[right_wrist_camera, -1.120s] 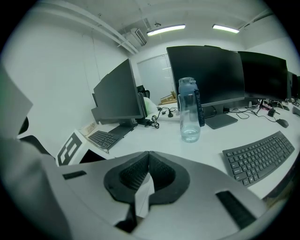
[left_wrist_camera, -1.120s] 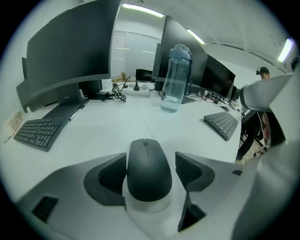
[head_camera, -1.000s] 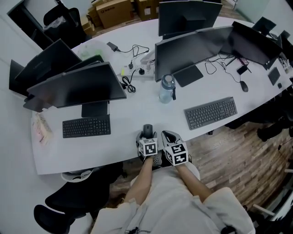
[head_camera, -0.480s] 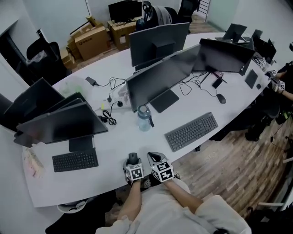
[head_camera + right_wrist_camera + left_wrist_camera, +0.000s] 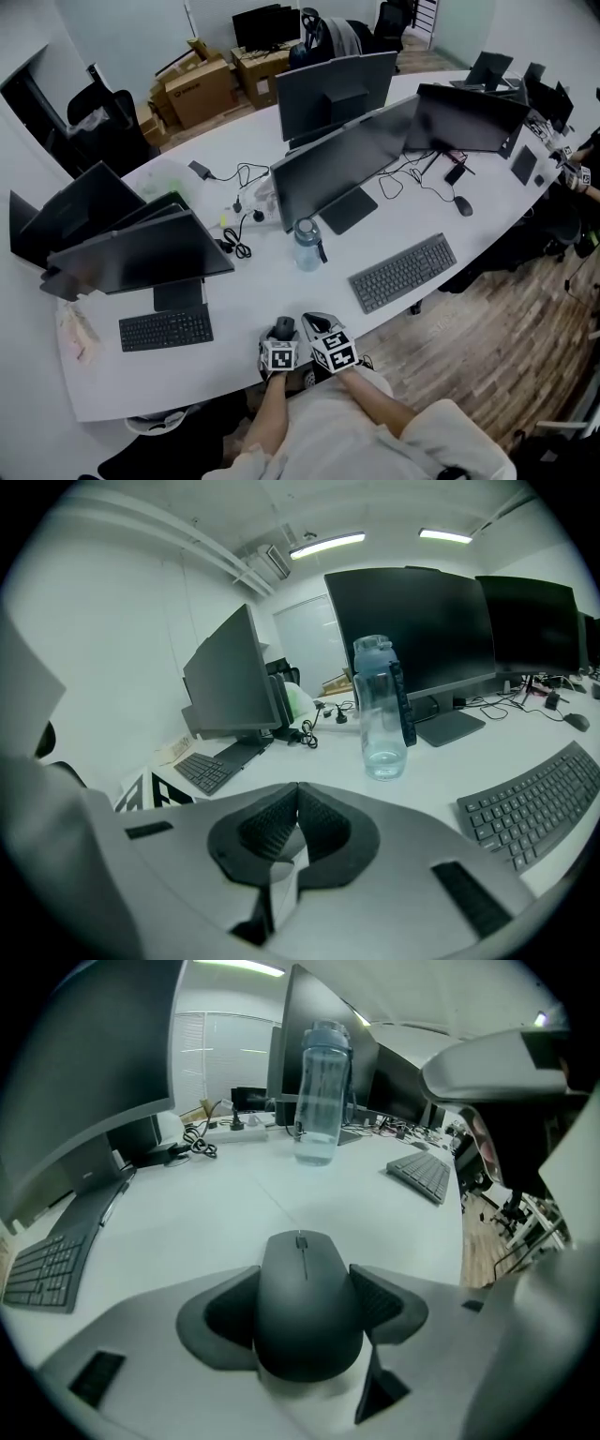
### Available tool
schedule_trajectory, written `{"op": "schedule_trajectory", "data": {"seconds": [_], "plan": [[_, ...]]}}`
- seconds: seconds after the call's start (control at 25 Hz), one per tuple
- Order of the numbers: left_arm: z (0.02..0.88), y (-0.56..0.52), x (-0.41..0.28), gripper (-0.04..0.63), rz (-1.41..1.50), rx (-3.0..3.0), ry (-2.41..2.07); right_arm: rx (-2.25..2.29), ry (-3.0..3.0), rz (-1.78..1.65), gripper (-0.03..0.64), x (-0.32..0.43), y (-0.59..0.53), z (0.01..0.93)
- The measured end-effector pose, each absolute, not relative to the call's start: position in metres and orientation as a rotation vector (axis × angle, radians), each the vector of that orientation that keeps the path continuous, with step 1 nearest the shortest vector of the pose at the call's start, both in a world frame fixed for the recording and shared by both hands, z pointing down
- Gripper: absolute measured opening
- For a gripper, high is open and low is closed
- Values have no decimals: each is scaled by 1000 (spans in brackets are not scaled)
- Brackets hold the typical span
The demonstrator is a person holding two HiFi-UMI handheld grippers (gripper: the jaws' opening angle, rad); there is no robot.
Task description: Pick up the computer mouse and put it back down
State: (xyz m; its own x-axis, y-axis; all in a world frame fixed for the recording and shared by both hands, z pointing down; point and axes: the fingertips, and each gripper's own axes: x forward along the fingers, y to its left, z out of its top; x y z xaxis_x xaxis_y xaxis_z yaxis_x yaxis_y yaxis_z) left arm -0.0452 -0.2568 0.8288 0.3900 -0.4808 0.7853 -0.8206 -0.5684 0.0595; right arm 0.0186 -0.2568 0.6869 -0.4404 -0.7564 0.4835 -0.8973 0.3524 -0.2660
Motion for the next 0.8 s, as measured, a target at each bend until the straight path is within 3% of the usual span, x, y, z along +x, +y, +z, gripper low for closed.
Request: {"op": "schedule_trajectory", "data": {"seconds": [0.8], "plan": [[816,-250,-58,304,1017,2308,-1047,1557,-2257,787,5,37,-216,706]]}}
